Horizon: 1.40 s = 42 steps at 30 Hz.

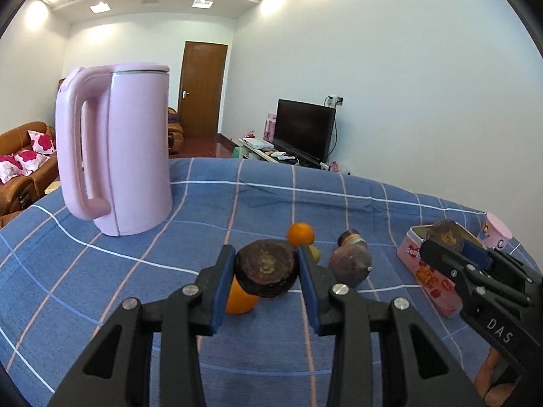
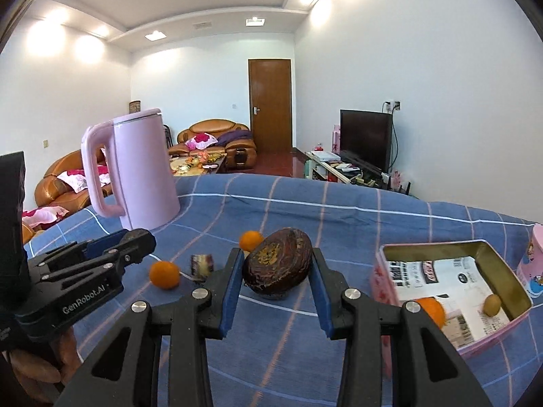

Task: Organize fruits
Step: 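Carry both dark fruits over the pink tin and open both tools to release them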

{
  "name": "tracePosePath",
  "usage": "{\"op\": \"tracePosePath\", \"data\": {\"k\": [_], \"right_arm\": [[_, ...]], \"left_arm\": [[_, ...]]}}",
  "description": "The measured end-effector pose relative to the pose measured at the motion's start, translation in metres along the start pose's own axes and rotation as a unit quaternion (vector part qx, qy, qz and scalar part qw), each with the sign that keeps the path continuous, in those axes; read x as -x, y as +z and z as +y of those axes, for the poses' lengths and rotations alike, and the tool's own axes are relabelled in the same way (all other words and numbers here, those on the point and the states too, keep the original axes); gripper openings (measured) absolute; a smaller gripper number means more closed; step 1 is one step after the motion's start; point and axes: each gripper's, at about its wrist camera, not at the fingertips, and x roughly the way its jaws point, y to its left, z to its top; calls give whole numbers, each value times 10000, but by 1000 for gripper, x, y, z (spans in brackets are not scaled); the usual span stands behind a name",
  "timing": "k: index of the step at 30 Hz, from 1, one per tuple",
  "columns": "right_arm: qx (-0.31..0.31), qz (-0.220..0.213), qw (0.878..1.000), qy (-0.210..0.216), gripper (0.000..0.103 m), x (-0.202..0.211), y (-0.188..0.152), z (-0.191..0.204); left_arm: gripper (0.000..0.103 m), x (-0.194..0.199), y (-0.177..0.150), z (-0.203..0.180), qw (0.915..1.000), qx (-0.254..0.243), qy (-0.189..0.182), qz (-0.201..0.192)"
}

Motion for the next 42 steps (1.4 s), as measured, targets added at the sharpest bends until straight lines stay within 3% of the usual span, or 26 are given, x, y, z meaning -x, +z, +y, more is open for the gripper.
{"op": "tracePosePath", "data": {"k": [7,28,42], "right_arm": [[28,141,9993,-348,41,-2,-4,-30],[-65,232,9933,-1128,41,7,-12,-124],[-240,577,9836,-1692,41,-1,-17,-190]], "left_arm": [[39,-6,-2,-20,10000,38,63,58],[39,-33,-3,-149,9959,-216,-822,320],[39,-58,-1,-224,9912,-490,-1121,497]]}}
